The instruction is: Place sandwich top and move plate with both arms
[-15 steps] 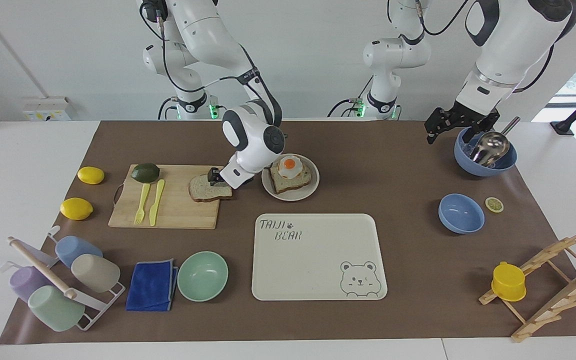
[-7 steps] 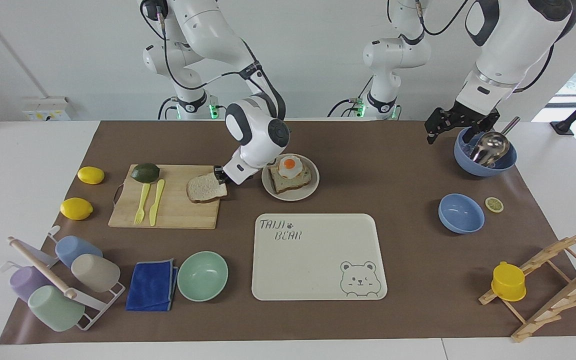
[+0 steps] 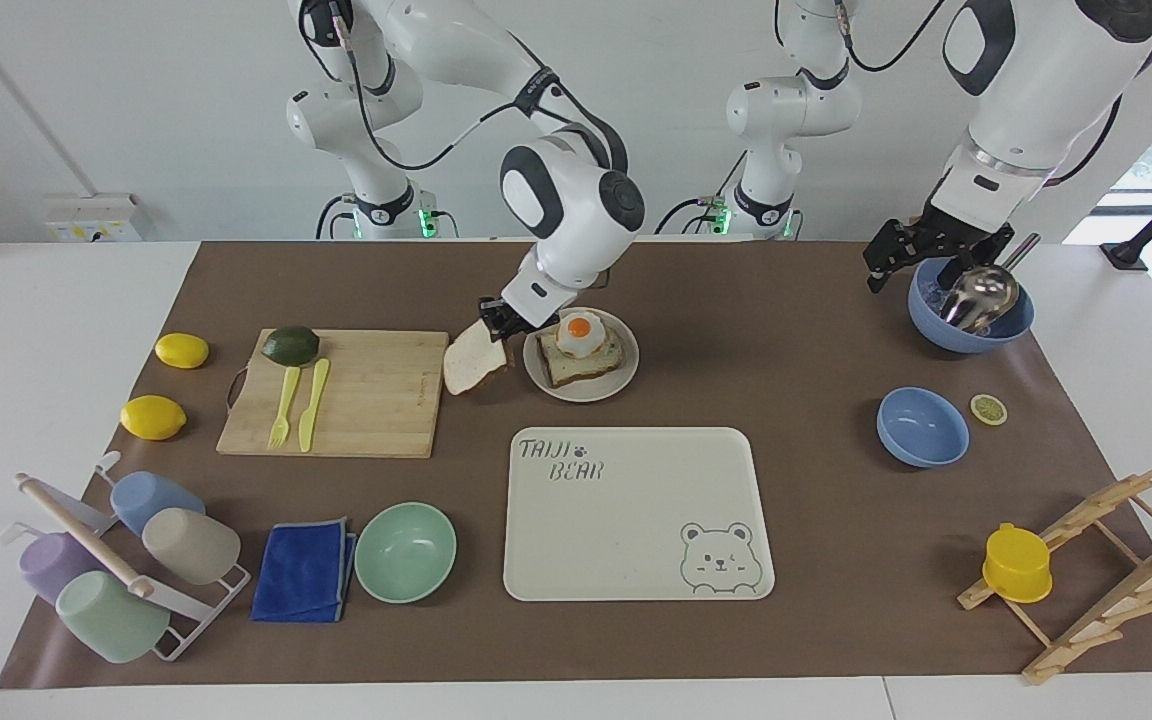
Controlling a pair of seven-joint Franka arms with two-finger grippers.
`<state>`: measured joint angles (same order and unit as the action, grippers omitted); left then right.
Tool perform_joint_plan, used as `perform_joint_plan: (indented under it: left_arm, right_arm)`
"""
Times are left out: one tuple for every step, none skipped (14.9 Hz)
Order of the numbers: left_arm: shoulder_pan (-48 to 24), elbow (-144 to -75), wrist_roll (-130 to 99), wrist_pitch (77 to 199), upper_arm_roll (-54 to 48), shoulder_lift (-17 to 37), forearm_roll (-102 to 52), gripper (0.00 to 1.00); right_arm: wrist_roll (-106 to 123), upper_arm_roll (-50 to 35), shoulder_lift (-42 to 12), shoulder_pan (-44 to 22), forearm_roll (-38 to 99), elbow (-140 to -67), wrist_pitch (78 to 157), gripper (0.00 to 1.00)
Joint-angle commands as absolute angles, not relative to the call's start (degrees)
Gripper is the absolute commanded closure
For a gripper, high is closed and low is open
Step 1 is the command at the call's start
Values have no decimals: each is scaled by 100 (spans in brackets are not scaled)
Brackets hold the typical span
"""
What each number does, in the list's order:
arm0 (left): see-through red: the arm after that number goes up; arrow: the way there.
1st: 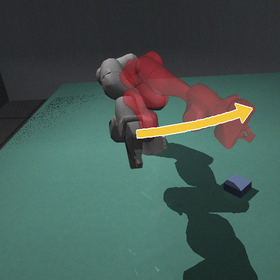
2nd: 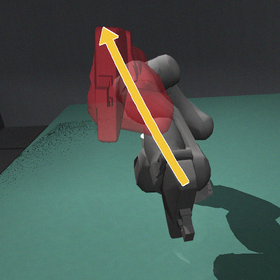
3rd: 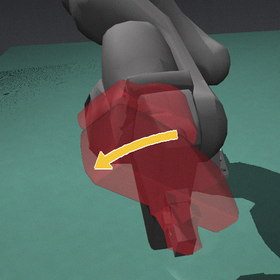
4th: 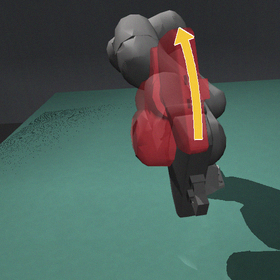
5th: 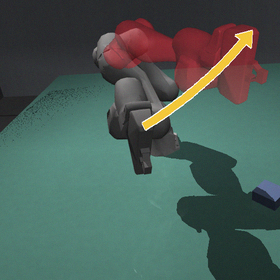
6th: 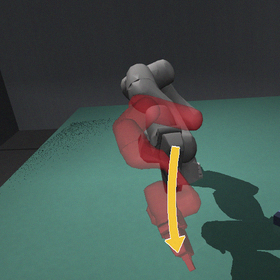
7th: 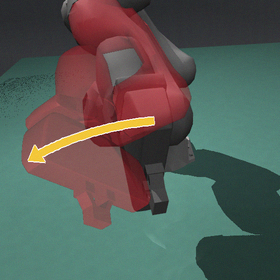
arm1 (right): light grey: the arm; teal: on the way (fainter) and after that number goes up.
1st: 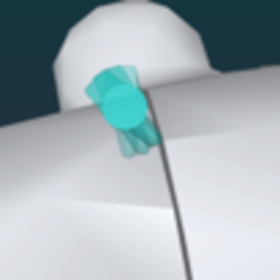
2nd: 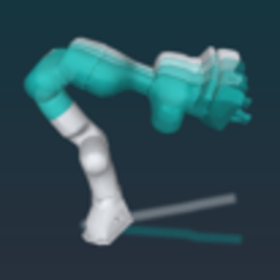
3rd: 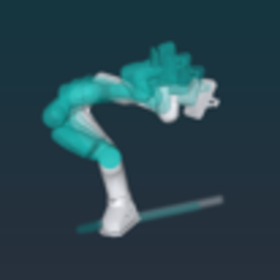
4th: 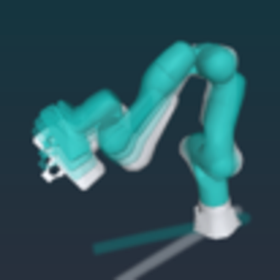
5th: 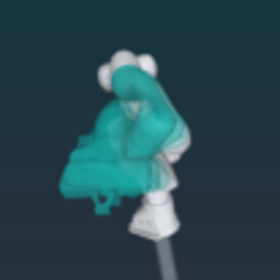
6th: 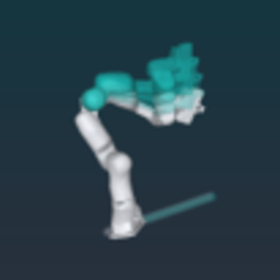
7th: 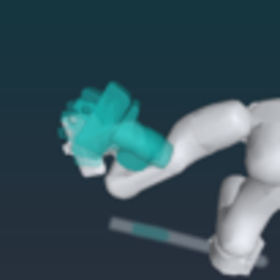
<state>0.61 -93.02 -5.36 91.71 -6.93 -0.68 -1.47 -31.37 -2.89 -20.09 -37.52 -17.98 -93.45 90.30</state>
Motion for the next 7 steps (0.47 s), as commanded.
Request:
perform_joint_plan:
  left_arm:
    - [149, -9457, -457, 9325, -712, -167, -79, 0]
    - [236, -9457, -457, 9325, -712, -167, -79, 0]
    - [246, -9457, -457, 9325, -712, -167, -79, 0]
    - [272, -9474, -457, 9325, -712, -176, -79, 0]
    - [281, -9483, -448, 9351, -712, -176, -79, 0]
    - [333, -9501, -448, 9378, -712, -184, -79, 0]
    - [369, -9536, -448, 9387, -712, -185, -88, 0]
  right_arm:
    - [-3479, -325, -2206, -4033, -1531, -9158, 9096, 100]
    - [-3559, -325, -2215, -4156, -1503, -9193, 9227, 100]
    - [-3673, -325, -2224, -4253, -1399, -9237, 9455, 100]
    - [-3796, -325, -2224, -4263, -1171, -9333, 9709, 100]
    - [-3866, -325, -2224, -4271, -1056, -9404, 9903, 100]
    - [-3911, -325, -2224, -4271, -1037, -9448, 10018, 100]
    - [-3920, -325, -2224, -4280, -994, -9440, 10037, 100]
